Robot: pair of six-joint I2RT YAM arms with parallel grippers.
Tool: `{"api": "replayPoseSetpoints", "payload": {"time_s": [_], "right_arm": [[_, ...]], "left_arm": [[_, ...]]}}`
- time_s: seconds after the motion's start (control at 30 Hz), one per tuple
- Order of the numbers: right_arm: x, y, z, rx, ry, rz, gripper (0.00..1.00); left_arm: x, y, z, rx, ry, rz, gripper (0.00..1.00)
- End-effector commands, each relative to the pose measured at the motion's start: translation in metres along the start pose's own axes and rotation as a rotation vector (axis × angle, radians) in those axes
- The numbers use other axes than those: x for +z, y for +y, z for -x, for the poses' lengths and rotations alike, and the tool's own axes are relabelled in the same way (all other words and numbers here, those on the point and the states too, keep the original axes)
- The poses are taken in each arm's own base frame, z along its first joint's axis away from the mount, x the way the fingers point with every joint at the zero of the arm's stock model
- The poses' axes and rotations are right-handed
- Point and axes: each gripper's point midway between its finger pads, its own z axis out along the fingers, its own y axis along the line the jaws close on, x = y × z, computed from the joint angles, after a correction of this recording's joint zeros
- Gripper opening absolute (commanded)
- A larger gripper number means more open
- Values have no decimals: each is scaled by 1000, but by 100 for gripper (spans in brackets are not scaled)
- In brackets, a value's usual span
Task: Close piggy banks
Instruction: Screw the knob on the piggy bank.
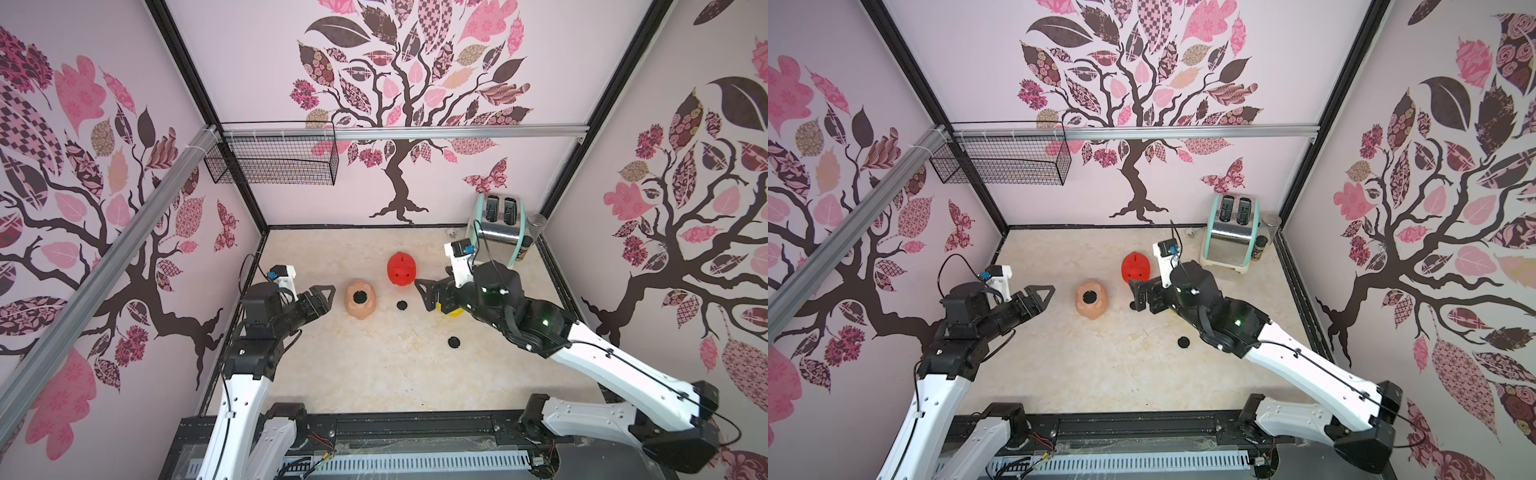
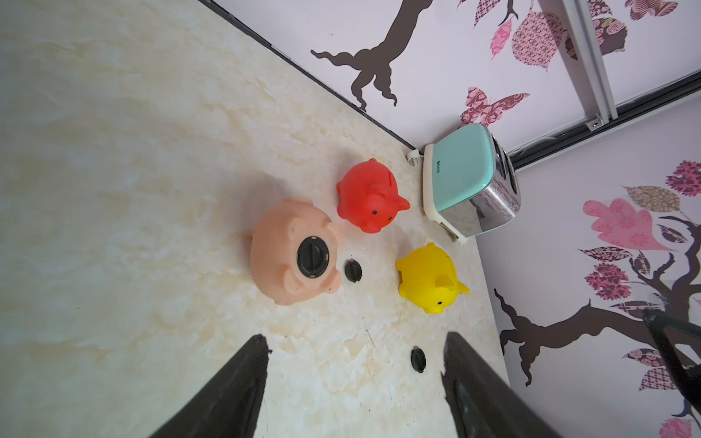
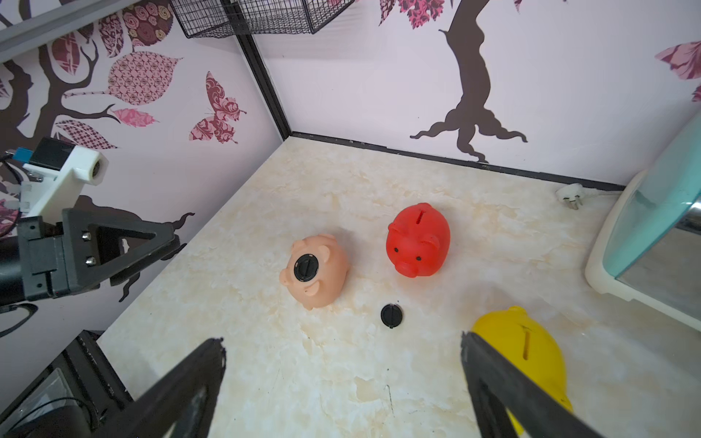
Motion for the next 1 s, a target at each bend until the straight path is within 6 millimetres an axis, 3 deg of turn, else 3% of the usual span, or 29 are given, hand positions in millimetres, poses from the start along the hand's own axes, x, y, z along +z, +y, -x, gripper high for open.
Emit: {"api": "replayPoseSetpoints", "payload": {"time_s": [0.0, 0.2, 0.37, 0.57, 0.77, 0.97], "right_arm": [[-15, -6, 6, -23, -89, 6, 100], [-37, -19, -6, -43, -138, 7, 100], [-42, -27, -17, -89, -132, -12, 100], [-43, -41, -31, -141, -98, -79, 100], [-42, -48, -38, -152, -74, -112, 100], [-35, -49, -49, -163, -1, -124, 100]], "left_arm": [[-16, 11, -13, 55, 20, 68, 77], [-24, 24, -18, 84, -3, 134, 85], [-31, 45, -15, 67, -51, 248, 98], [-36, 54, -10, 58, -93, 299, 98], [-38, 54, -11, 47, -93, 301, 98], [-41, 39, -11, 76, -104, 226, 98]]}}
